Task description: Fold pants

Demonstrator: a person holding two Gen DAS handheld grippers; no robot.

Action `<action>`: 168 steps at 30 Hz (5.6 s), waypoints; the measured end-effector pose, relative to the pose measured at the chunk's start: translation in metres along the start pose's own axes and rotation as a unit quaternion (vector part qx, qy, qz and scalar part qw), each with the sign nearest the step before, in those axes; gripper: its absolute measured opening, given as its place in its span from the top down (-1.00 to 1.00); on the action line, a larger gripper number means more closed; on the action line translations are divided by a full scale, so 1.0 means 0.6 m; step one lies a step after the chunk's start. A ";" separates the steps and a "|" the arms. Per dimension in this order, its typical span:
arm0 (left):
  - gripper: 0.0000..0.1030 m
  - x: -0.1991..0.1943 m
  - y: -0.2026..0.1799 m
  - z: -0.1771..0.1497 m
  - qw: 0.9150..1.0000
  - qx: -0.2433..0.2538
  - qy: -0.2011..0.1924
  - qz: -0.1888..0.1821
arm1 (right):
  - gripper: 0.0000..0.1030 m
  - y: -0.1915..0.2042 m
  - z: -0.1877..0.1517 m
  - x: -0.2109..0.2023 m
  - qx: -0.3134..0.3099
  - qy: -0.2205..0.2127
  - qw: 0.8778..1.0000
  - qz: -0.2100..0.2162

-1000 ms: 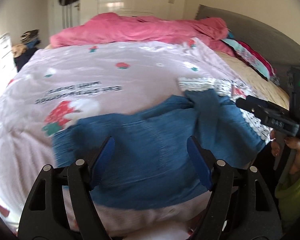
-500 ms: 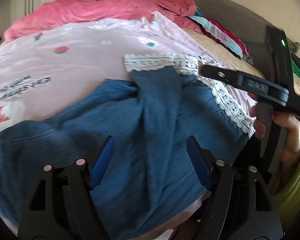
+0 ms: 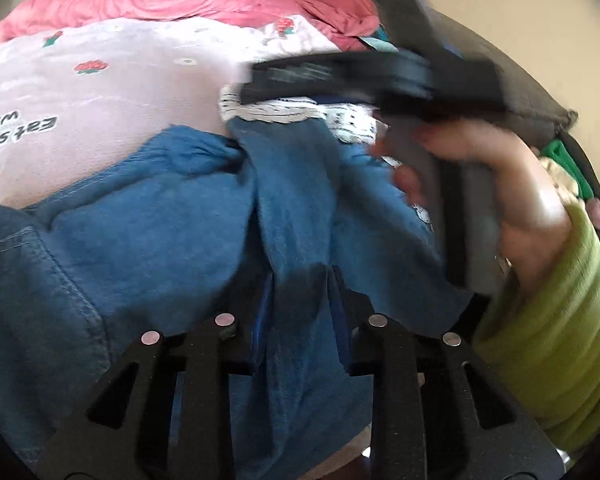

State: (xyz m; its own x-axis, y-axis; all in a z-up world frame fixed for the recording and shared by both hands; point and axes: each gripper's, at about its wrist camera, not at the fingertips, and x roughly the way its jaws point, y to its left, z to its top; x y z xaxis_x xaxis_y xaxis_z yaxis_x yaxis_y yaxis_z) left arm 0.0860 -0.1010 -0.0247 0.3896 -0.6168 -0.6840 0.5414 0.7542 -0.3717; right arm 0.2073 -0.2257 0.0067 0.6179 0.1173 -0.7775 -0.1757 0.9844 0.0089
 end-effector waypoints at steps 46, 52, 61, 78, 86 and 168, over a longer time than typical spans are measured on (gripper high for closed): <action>0.89 -0.033 -0.026 -0.011 0.994 0.100 -0.018 0.043 | 0.81 -0.217 -0.253 -0.227 0.290 -0.070 0.954 0.025; 0.89 -0.022 -0.038 -0.020 0.992 0.119 -0.009 0.043 | 0.67 -0.229 -0.314 -0.218 0.317 -0.041 0.946 0.060; 1.00 -0.030 -0.050 -0.025 0.990 0.135 -0.012 0.039 | 0.79 -0.254 -0.324 -0.227 0.333 -0.049 0.940 0.059; 1.00 -0.043 -0.057 -0.073 0.987 0.154 0.018 0.049 | 0.79 -0.253 -0.386 -0.234 0.318 -0.004 0.945 0.081; 0.99 -0.032 -0.062 -0.088 0.982 0.171 0.040 0.066 | 0.63 -0.256 -0.384 -0.234 0.310 0.016 0.949 0.057; -0.43 -0.108 0.033 0.108 0.988 0.026 -0.048 0.143 | -0.01 -0.302 -0.193 -0.161 0.194 -0.047 0.977 0.076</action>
State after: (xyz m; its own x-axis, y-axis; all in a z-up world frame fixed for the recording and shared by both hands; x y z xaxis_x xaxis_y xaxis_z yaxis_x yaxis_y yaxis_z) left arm 0.1195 -0.0605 0.0529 0.5994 -0.4013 -0.6926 0.4357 0.8894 -0.1382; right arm 0.0904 -0.4305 0.0076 0.6777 0.2602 -0.6877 0.0215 0.9279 0.3723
